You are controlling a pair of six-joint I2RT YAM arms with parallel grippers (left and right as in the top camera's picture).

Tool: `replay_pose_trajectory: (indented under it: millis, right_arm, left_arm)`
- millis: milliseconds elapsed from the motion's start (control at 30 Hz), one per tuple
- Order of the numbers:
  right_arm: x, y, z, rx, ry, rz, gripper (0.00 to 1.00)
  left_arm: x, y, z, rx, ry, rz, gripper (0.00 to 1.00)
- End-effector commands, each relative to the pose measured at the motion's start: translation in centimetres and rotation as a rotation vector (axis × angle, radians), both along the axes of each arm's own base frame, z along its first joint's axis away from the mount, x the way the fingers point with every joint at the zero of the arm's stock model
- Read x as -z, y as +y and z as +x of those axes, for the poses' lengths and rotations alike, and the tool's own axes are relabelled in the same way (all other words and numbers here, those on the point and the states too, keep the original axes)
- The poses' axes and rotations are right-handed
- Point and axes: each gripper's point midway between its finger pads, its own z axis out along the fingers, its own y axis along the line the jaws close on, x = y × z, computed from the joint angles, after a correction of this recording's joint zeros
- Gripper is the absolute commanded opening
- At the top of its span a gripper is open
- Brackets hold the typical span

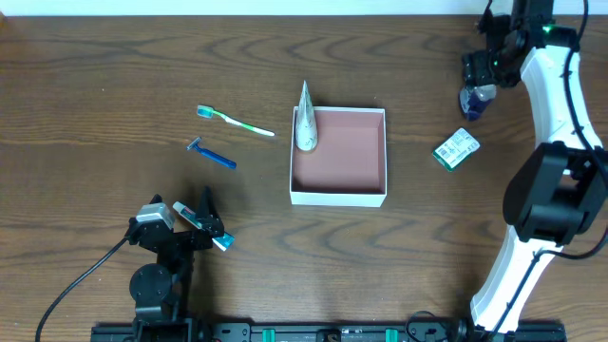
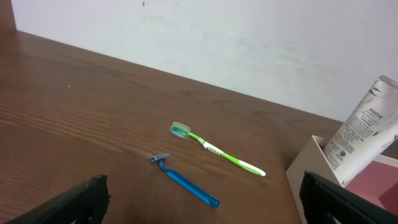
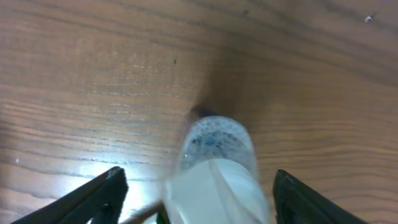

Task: Pack container
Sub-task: 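Move the right gripper to the blue soap pump bottle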

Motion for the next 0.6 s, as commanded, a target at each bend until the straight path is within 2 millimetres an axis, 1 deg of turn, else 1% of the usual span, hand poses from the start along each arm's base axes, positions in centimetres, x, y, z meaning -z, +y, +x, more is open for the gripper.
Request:
replay_pose_trajectory:
  millis: [0,300,433,567]
  right_arm:
    - [-0.2,0.0,0.1,0.003,-0.01,0.018,0.71]
    - [-0.2,-0.1,0.1,0.006,-0.009,0.018,0.59]
    - [-0.6,-0.3,0.2,0.032,-0.019,0.021,0.6]
    - [-1.5,-0.5,0.3,0.044,-0.041,0.014,0.61]
  left_arm:
    - [1.5,-0.3,-0.1,0.02,0.045,0.013,0.98]
    - [1.5,-0.3,-0.1,0.02,0.045,0.013,0.98]
    - [1.5,-0.3,-0.1,0.02,0.045,0.013,0.98]
    - [1.5,-0.3,-0.1,0.02,0.045,0.013,0.98]
